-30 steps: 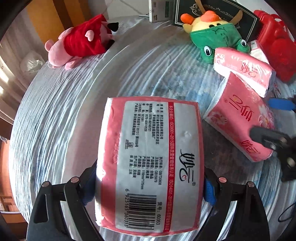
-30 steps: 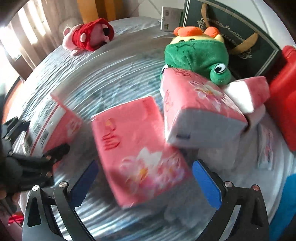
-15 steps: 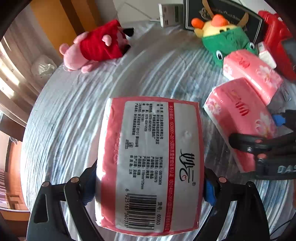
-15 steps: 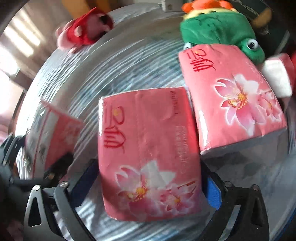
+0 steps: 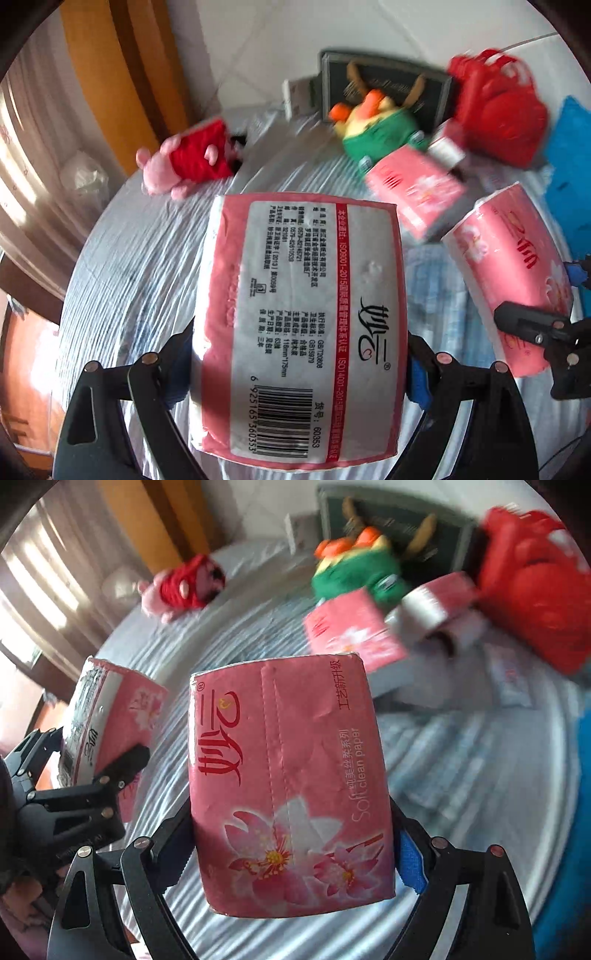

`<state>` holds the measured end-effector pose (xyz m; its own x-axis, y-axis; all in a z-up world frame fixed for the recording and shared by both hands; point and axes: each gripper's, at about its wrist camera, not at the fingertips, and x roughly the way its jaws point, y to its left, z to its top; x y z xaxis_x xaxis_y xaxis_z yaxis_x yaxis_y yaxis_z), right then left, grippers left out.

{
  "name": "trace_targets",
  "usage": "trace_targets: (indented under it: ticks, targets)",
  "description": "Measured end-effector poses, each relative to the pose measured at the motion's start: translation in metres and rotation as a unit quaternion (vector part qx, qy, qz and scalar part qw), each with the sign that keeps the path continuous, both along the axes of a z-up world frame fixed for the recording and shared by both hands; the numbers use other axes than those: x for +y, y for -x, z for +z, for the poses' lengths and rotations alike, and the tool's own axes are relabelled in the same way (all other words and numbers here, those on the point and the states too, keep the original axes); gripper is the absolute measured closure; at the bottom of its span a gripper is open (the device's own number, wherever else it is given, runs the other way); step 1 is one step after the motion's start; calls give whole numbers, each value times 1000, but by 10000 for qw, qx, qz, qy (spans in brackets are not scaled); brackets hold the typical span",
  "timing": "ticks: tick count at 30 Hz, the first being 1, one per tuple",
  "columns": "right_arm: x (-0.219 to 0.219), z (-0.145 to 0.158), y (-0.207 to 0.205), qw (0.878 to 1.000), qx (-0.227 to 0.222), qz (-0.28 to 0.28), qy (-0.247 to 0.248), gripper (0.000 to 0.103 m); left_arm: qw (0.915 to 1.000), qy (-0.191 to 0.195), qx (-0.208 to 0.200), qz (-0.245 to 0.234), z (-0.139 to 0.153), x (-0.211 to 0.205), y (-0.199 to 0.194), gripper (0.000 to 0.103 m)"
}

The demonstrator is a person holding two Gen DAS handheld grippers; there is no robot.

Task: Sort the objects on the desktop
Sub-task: 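Carry both pink tissue packs over the blue bin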

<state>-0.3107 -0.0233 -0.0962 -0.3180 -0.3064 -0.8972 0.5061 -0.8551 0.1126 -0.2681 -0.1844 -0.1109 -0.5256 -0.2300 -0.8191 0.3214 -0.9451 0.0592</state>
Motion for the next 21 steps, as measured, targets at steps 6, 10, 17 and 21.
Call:
trace_targets:
  ticks: [6, 10, 17, 21]
  targets:
    - [65, 79, -51, 9927, 1027, -584, 228, 12, 9953, 156, 782, -551, 61, 55, -24, 13]
    - [114, 132, -86, 9796, 1731, -945, 395, 12, 9859, 233, 1359, -950, 104, 104, -38, 13]
    - [201, 204, -143, 9447, 2781, -1654, 540, 12, 9591, 212, 2215, -1747, 168, 199, -57, 13]
    - [260, 234, -172, 9199, 3235, -2141, 569, 12, 9397, 188, 2599, -2215, 199, 257, -65, 13]
